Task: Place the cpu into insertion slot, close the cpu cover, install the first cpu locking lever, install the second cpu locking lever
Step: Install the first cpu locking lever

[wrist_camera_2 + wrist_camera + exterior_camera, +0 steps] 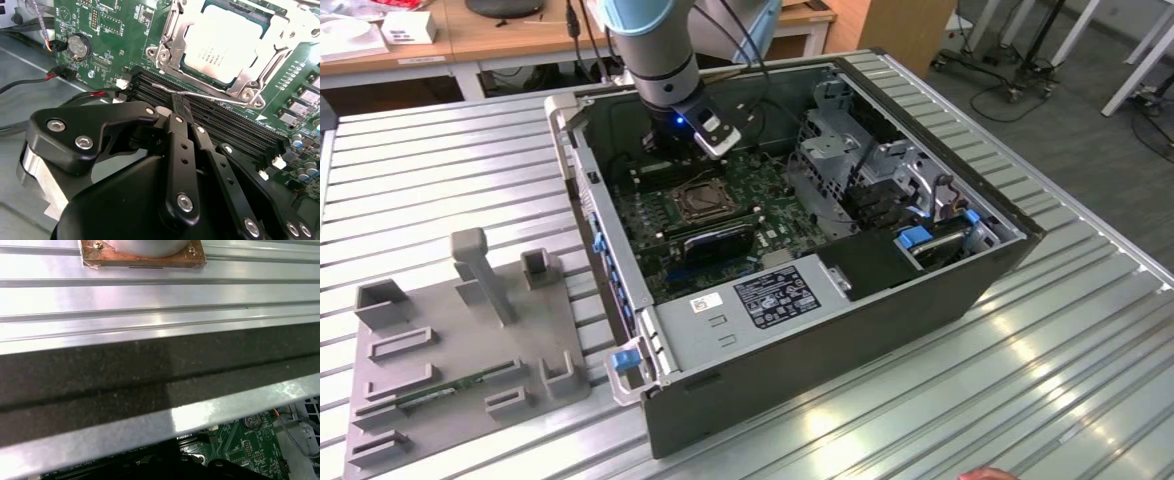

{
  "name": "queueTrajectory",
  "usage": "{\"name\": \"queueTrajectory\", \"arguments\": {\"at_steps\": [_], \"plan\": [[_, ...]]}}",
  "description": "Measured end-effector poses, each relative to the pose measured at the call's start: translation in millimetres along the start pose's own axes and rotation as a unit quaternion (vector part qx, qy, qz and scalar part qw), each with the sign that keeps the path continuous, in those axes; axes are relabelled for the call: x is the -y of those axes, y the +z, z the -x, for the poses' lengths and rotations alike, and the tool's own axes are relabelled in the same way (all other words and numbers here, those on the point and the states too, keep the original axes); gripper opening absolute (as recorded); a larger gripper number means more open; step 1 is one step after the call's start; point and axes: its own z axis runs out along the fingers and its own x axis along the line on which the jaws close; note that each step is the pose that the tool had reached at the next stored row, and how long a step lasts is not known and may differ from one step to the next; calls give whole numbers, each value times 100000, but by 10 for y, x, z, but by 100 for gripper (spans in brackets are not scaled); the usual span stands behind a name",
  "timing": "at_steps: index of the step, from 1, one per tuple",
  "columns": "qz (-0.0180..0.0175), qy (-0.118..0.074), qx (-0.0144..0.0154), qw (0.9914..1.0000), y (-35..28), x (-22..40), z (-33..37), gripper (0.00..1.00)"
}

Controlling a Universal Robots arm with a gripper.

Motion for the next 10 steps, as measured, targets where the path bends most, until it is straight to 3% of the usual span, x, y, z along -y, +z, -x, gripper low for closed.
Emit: {"name": "queueTrajectory", "arguments": {"at_steps": [10], "plan": [[47, -37, 214, 100000, -5, 14, -7, 11]]}}
